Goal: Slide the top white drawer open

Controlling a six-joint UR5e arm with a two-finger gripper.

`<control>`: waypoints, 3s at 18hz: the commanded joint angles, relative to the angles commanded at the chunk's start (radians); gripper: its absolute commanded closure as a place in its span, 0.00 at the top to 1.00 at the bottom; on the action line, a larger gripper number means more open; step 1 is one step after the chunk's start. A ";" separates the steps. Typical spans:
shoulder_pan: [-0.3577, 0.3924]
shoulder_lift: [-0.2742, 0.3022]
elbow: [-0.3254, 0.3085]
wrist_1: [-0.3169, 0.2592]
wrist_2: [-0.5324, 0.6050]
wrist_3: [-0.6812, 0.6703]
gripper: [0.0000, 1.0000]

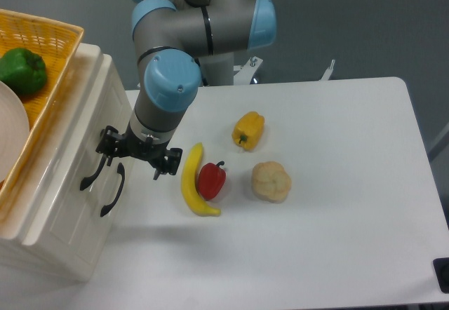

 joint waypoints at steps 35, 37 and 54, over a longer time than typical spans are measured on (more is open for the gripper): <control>-0.025 -0.018 -0.014 0.009 0.058 -0.008 1.00; -0.026 -0.020 -0.009 0.008 0.080 -0.002 1.00; 0.017 -0.018 0.005 0.006 0.095 0.067 1.00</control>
